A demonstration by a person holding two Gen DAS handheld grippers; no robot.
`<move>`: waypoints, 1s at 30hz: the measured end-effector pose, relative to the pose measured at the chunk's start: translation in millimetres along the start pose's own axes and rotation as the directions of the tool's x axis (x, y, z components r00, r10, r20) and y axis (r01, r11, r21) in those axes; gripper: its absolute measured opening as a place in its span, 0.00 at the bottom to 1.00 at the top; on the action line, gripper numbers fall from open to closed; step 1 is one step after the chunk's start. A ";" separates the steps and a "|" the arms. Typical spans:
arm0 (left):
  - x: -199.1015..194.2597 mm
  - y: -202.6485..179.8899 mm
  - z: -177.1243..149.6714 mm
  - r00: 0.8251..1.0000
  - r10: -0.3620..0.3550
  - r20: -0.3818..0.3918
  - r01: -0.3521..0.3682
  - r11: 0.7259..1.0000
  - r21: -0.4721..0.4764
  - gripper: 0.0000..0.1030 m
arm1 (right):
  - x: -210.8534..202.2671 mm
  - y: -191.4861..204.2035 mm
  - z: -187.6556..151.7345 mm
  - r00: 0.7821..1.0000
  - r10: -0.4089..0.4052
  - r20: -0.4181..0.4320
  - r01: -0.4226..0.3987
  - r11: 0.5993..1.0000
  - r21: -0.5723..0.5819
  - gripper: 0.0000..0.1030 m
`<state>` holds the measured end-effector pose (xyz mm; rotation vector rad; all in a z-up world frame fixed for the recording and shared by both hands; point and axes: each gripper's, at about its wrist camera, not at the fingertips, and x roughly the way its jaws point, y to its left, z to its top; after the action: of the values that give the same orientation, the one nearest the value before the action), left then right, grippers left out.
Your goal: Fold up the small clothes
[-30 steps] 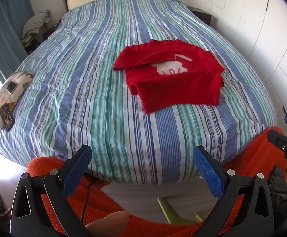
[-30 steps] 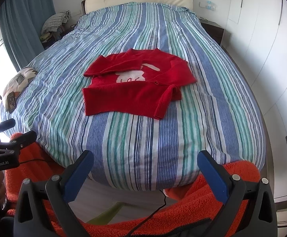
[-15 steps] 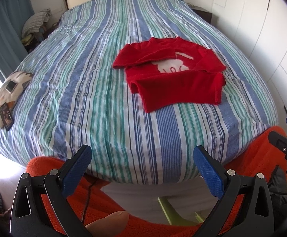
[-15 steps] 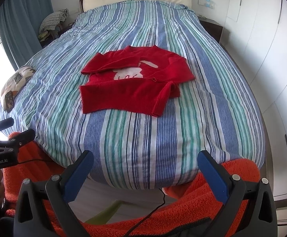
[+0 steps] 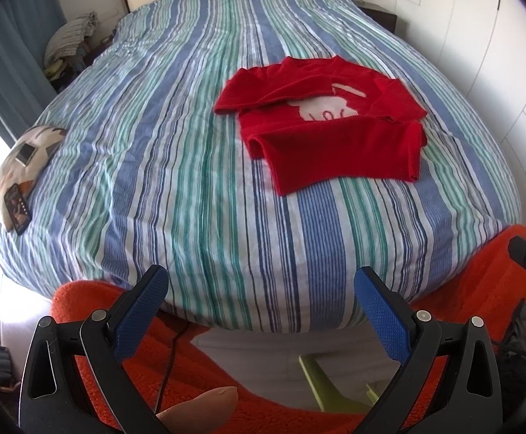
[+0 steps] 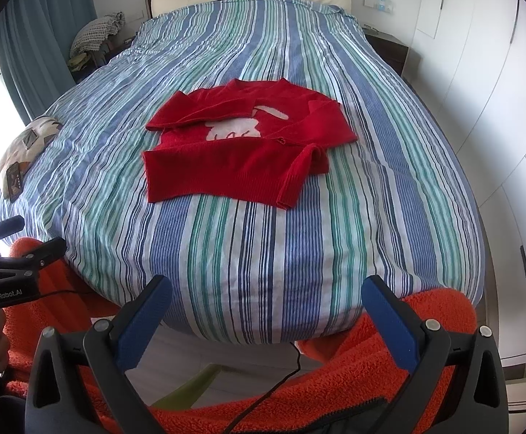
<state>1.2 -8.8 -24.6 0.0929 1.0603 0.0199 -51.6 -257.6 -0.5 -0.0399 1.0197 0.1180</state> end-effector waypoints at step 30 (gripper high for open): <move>1.5 0.2 4.4 0.999 -0.030 -0.036 0.029 0.999 -0.022 0.99 | -5.0 -1.1 4.1 0.999 -0.007 0.035 0.007 1.000 -0.015 1.00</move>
<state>5.8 -8.8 -23.7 0.0580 1.0979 0.0059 -50.6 -258.7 5.9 -0.0552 0.9834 0.1199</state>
